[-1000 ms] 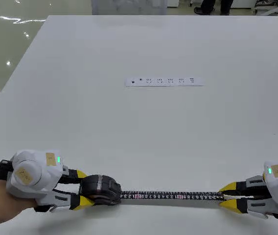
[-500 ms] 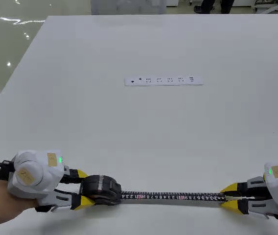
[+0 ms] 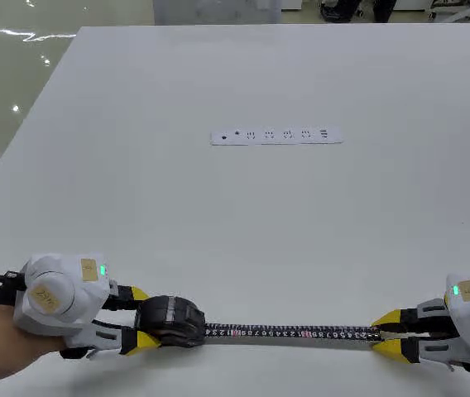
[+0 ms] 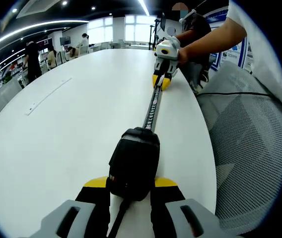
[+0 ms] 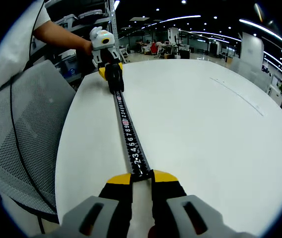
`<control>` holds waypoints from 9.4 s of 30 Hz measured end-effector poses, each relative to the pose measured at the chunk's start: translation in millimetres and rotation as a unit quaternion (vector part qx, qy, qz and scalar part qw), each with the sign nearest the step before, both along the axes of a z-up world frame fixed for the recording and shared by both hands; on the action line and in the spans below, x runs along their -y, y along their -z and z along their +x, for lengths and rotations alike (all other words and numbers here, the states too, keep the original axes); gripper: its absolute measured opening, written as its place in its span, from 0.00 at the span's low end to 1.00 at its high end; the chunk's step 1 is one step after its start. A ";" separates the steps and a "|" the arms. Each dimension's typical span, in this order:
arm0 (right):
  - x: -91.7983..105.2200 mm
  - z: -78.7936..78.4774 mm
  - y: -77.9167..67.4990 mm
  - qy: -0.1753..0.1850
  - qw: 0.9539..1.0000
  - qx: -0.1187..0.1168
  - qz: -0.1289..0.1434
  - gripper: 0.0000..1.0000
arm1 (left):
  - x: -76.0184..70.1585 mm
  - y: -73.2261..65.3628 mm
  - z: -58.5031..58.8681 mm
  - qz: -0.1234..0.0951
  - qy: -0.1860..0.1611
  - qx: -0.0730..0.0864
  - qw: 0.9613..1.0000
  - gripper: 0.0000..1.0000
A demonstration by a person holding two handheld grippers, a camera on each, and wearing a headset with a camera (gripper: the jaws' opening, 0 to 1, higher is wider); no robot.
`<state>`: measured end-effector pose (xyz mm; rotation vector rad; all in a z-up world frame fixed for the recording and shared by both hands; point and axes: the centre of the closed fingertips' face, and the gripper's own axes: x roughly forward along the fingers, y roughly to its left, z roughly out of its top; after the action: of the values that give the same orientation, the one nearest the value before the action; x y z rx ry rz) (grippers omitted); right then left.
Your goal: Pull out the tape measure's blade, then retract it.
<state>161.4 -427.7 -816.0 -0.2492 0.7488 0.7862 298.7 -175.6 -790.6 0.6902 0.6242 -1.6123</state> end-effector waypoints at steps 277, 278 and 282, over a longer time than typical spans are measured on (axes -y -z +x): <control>-3.8 0.2 -4.6 0.081 0.995 0.038 0.043 0.25 | 5.5 0.4 3.4 -0.074 -0.557 -0.053 0.826 0.61; -2.6 0.5 -3.7 0.079 0.995 0.040 0.039 0.24 | 5.4 0.4 3.3 -0.074 -0.557 -0.053 0.826 0.61; -3.1 0.6 -1.9 0.063 0.996 0.048 0.034 0.20 | 5.3 0.4 3.1 -0.075 -0.557 -0.054 0.826 0.61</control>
<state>162.0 -424.6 -814.1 -0.1764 0.6402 0.6744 301.8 -180.9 -791.0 0.0290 0.7642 -0.5762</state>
